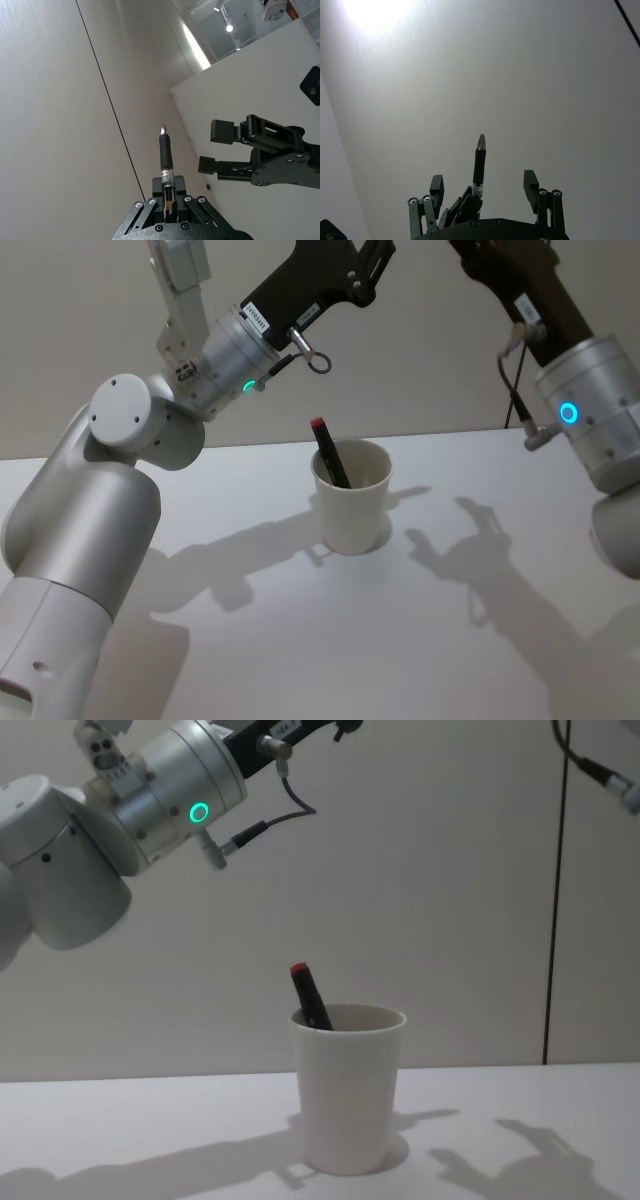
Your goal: Place the pen into the pen holder.
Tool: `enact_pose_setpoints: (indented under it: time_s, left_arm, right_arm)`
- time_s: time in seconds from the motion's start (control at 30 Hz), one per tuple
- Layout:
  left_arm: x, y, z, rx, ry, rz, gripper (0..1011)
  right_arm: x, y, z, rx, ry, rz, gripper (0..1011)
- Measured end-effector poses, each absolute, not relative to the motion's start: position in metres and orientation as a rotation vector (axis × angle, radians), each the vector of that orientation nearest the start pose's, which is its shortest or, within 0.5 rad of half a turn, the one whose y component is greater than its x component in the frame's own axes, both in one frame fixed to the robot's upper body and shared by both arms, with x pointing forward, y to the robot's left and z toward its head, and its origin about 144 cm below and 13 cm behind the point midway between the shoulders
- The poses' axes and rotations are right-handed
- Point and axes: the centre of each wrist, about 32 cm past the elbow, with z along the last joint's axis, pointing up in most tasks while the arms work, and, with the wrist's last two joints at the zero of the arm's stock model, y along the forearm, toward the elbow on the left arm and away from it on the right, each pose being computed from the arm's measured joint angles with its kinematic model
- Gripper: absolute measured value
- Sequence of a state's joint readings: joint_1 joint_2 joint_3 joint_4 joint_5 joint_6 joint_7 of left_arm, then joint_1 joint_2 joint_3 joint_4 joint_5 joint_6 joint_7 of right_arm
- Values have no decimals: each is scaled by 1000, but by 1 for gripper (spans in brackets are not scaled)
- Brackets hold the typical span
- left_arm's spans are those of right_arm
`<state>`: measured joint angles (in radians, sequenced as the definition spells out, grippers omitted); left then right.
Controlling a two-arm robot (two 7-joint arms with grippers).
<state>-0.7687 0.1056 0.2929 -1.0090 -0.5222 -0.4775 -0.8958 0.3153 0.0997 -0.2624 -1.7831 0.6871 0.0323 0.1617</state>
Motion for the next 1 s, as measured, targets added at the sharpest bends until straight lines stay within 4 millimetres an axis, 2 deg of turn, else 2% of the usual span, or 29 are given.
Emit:
enact_pose_setpoints:
  time_s: [0.47, 1.0]
  left_arm:
    - [647, 199, 1288, -494, -484, 504, 141]
    - [647, 199, 1288, -494, -484, 504, 140]
  right_arm:
    - [518, -160, 1321, 669, 32, -873, 1002]
    - [536, -164, 1330, 611, -5, -835, 1002]
